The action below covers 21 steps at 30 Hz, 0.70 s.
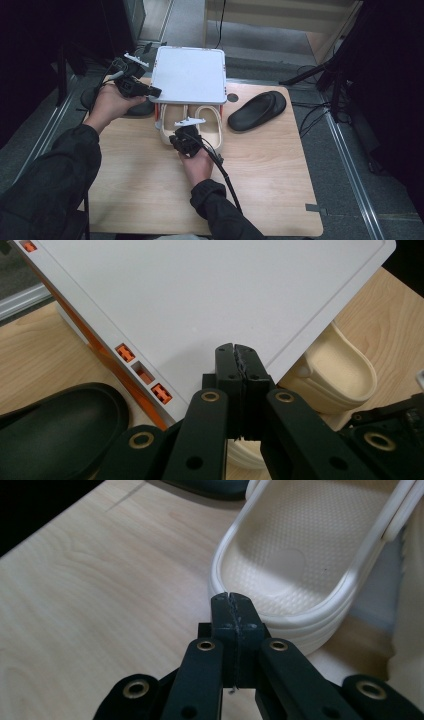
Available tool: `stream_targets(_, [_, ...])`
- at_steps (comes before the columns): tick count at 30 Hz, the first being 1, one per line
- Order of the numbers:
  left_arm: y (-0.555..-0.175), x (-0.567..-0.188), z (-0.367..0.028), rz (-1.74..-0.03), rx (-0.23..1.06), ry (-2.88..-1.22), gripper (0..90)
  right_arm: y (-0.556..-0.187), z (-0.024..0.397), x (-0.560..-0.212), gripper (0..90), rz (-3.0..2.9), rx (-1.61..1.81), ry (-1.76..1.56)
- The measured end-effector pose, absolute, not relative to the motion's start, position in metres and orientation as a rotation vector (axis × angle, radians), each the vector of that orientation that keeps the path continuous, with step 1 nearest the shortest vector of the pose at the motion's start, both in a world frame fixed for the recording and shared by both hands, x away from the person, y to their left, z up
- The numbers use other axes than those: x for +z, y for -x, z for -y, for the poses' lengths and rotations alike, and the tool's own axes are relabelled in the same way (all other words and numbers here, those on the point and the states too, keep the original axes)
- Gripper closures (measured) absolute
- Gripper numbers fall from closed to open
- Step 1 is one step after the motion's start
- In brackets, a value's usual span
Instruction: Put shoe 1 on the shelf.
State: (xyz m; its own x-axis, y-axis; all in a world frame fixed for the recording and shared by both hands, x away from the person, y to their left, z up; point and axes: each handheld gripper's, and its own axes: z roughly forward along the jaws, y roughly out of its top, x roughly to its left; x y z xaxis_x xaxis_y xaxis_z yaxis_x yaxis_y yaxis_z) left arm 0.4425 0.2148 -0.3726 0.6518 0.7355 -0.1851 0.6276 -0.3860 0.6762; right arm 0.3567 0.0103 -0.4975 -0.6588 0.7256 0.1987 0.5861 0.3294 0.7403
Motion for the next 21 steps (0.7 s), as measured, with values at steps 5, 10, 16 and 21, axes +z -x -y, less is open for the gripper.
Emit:
stream_targets(5, [-0.443, -0.372, -0.214, -1.052, 0.186, -2.139, 90.0, -0.366, -0.016, -0.496, 90.0, -2.401, 1.215, -1.203])
stream_targets(10, [-0.443, -0.372, -0.215, -1.049, 0.184, -2.138, 90.0, -0.378, -0.02, -0.496, 90.0, -2.368, 1.252, -1.27])
stream_targets(16, [-0.443, -0.372, -0.215, -1.046, 0.188, -2.138, 90.0, -0.393, -0.025, -0.497, 90.0, -2.33, 1.21, -1.262])
stream_targets(21, [-0.443, -0.372, -0.216, -1.044, 0.183, -2.132, 90.0, -0.403, -0.026, -0.497, 90.0, -2.335, 1.216, -1.282])
